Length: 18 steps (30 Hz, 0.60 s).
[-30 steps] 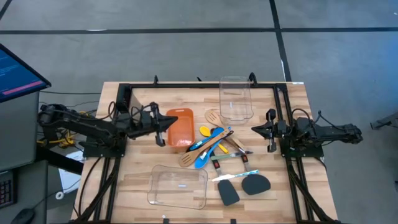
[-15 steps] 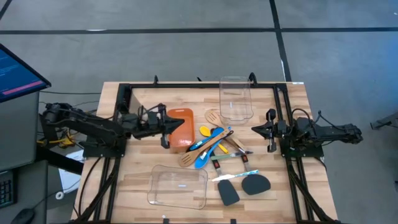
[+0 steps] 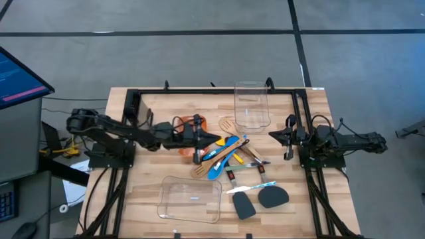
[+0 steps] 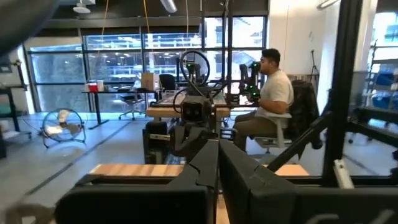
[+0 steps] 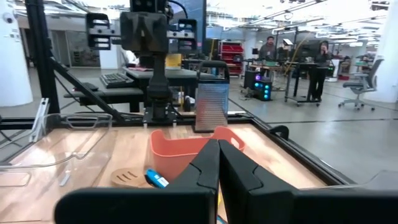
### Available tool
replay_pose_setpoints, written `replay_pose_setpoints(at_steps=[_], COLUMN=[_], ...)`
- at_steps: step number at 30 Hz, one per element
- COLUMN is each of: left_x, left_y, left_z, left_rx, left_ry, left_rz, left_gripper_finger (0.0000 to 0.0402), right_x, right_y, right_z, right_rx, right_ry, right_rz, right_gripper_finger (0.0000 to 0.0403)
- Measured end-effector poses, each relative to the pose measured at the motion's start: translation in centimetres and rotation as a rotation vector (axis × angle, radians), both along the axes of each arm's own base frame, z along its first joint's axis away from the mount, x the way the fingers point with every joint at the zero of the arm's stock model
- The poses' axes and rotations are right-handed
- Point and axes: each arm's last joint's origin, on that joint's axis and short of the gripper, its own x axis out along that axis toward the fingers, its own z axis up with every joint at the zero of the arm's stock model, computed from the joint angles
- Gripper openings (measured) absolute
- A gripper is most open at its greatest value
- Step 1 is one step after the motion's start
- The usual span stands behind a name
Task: Pick & Place Kitchen Items
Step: Put the brown spatula into the top transparent bin
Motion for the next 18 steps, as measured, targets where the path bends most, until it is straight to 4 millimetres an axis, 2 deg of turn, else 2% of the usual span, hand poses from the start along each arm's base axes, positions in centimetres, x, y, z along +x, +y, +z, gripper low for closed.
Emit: replay_pose_setpoints(at_steps=[5,10,18], left_x=[2.0,3.6,4.9], left_y=[0.7,2.6,6.5], left_z=[0.9,2.3,7.9], left_rx=[0.064,0.12,0.175], left_ry=[-0.016,-0.045,-0.087], left_rz=[0.039,0.112,0.105], left_gripper_finger=[0.0003,0.0003,0.0003], right_x=[0.0,0.0,0.0], right_y=[0.0,0.0,0.0], right_z=[0.0,0.0,0.2], right_rx=[0.0,0.0,0.001], right_ry=[-0.001,-0.002,-0.016], right_rz=[0.0,0.0,0.0], right_gripper_finger=[0.0,0.0,0.0])
